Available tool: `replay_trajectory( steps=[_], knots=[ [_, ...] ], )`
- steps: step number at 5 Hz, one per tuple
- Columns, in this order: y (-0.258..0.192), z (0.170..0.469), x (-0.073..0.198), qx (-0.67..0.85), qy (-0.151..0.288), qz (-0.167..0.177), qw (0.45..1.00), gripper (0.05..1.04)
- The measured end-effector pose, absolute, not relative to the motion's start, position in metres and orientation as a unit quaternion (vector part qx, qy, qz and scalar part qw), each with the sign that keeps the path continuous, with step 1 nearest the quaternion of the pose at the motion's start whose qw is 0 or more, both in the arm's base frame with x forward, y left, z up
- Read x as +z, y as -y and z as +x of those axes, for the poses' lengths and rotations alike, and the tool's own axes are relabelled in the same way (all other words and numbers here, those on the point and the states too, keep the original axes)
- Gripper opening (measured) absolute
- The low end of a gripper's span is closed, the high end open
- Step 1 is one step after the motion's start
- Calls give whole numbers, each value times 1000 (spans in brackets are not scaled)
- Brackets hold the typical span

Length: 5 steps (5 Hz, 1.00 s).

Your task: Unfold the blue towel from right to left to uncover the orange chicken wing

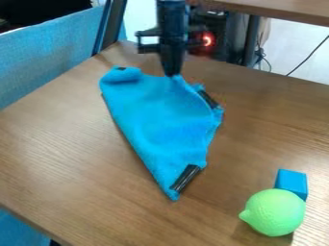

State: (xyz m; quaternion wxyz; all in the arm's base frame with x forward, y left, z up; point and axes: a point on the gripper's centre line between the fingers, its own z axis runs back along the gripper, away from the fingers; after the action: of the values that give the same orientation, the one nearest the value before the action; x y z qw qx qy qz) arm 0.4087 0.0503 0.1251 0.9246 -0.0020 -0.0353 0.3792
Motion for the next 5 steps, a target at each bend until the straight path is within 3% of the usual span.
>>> replay_trajectory(
  steps=[3,5],
  knots=[
    [-121,332,123,371,-22,8,928,54],
    [-161,299,122,371,-50,27,927,54]
  ],
)
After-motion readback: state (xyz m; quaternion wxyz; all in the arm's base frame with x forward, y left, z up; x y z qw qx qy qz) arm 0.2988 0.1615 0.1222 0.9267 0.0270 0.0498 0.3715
